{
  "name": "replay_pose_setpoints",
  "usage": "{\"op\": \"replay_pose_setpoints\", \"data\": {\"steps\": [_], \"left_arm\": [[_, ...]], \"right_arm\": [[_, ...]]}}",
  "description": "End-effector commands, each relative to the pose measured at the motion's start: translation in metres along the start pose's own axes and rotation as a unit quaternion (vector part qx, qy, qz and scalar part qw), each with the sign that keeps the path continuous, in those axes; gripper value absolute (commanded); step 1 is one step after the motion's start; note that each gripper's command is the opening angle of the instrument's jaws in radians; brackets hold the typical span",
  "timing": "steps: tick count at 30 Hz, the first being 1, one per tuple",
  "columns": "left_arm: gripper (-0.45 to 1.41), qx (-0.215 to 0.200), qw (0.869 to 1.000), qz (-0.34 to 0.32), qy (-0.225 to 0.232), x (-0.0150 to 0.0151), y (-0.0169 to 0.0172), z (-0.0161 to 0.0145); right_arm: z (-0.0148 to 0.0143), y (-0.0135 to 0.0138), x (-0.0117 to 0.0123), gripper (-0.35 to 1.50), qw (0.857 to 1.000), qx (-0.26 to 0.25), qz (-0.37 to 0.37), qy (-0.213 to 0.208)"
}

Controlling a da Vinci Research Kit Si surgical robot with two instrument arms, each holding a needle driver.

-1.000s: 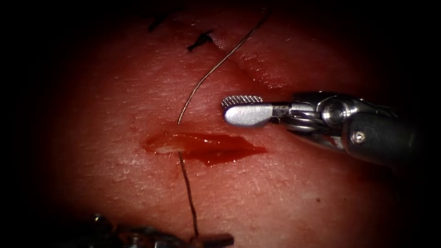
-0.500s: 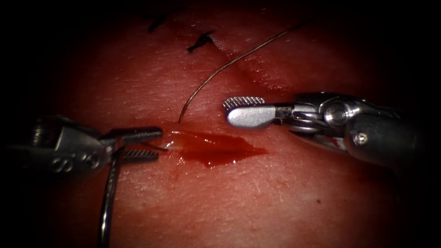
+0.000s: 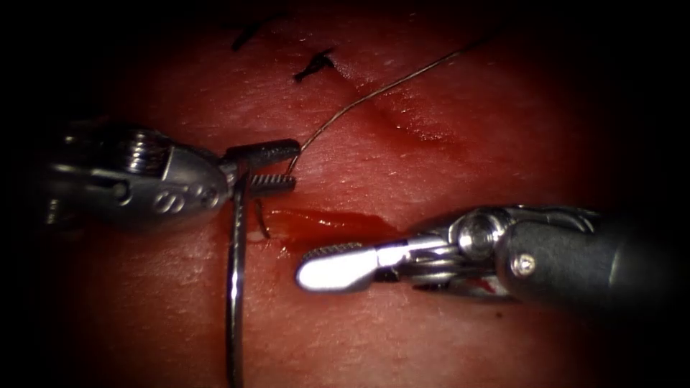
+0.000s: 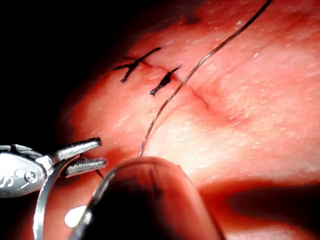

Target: Wound Closure

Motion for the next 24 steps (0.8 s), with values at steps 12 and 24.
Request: {"op": "replay_pose_setpoints", "data": {"steps": [12, 24], "left_arm": [[-0.45, -0.007, 1.0, 0.007, 0.008, -0.0004, -0.0003, 0.0008], [-0.45, -0.01, 1.0, 0.022, 0.019, -0.0007, -0.0003, 0.0012]], "right_arm": [[0.0016, 0.0004, 0.0024, 1.35, 0.999, -0.004, 0.001, 0.038], [0.0006, -0.0032, 0.0022, 1.36, 0.999, 0.012, 0.009, 0.036]]}}
